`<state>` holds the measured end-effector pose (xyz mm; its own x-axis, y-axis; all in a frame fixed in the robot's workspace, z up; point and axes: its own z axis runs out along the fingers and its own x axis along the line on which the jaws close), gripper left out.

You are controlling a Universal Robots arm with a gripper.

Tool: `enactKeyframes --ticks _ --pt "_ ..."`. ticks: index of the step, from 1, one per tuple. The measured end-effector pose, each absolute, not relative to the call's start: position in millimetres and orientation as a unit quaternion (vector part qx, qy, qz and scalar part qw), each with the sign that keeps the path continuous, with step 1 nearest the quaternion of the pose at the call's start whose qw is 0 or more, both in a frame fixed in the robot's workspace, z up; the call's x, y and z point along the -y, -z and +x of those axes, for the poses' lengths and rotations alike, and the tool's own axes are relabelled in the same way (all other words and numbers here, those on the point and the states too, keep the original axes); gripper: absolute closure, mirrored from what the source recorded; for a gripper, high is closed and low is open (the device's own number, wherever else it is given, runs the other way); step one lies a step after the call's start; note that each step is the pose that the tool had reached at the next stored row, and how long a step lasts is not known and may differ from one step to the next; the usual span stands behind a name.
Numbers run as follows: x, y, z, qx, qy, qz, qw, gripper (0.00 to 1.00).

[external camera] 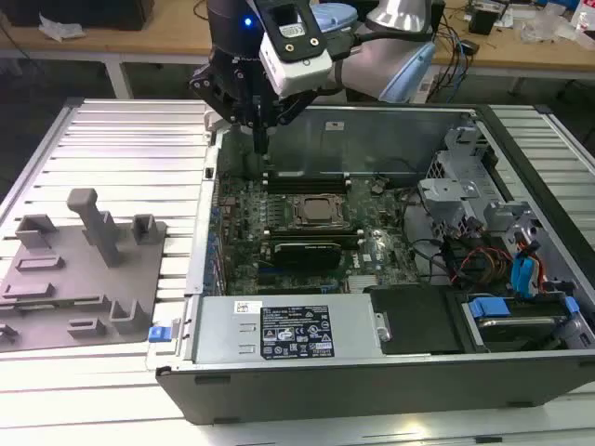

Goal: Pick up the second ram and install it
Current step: 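Reach for the second ram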

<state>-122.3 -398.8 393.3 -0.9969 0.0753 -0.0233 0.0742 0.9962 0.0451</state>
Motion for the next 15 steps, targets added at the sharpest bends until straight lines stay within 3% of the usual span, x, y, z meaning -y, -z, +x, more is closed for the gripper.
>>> enactKeyframes --ticks 15 --pt "398.9 -393.3 -173.5 -0.999 -0.022 0.037 0.013 0.89"
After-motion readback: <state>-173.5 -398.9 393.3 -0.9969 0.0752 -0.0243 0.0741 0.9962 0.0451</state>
